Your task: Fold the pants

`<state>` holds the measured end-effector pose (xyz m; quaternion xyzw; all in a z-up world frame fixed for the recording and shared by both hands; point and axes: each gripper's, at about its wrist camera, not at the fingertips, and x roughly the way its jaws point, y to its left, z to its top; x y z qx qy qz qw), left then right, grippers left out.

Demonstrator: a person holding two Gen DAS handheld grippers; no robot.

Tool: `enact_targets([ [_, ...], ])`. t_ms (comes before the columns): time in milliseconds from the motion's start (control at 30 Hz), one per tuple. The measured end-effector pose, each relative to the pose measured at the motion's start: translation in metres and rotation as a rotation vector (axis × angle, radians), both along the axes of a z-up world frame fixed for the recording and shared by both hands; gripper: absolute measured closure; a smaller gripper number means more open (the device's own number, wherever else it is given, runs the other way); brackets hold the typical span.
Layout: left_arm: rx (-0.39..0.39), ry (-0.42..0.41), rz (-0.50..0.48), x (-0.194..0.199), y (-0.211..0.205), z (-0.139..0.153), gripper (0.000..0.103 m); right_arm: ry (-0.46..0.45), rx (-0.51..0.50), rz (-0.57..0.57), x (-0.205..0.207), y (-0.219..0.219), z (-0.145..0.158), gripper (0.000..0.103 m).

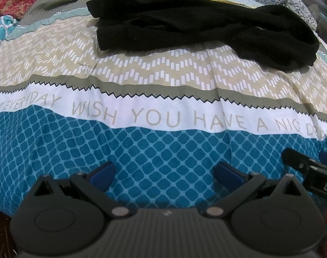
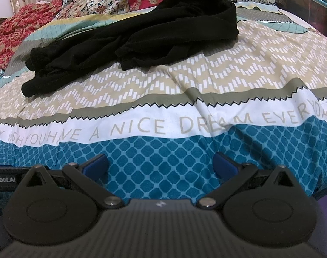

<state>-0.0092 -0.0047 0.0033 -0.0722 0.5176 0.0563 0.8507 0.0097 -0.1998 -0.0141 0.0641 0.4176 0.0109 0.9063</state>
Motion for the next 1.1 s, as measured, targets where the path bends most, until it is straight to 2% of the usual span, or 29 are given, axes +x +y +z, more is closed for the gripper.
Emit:
enact_targets([
  [267, -0.079, -0.086, 0.028, -0.001, 0.019, 0.014, 0.0, -0.017, 0.001, 0.0, -0.001, -0.002, 0.002, 0.0],
  [367, -0.06, -0.134, 0.032, -0.002, 0.025, 0.022, 0.002, -0.035, 0.001, -0.006, 0.0, -0.003, 0.004, 0.0],
  [533, -0.033, -0.193, 0.03, -0.004, 0.03, 0.033, 0.004, -0.079, -0.006, -0.003, -0.001, -0.001, 0.011, 0.011],
  [767, -0.08, -0.168, 0.042, 0.003, 0.039, 0.028, 0.02, -0.133, -0.007, 0.018, -0.001, 0.002, 0.018, 0.037],
  [833, -0.096, -0.157, 0.046, 0.004, 0.041, 0.026, 0.032, -0.134, -0.001, 0.019, -0.001, 0.0, 0.018, 0.047],
  [900, -0.115, -0.145, 0.049, 0.006, 0.046, 0.024, 0.045, -0.124, 0.011, 0.018, 0.001, -0.001, 0.016, 0.069],
  [967, -0.128, -0.137, 0.05, 0.008, 0.05, 0.023, 0.053, -0.12, 0.017, 0.01, 0.004, -0.004, 0.016, 0.082],
  [1100, -0.144, -0.162, 0.079, 0.014, 0.066, 0.028, 0.055, -0.156, 0.02, -0.079, 0.013, -0.027, 0.024, 0.082],
])
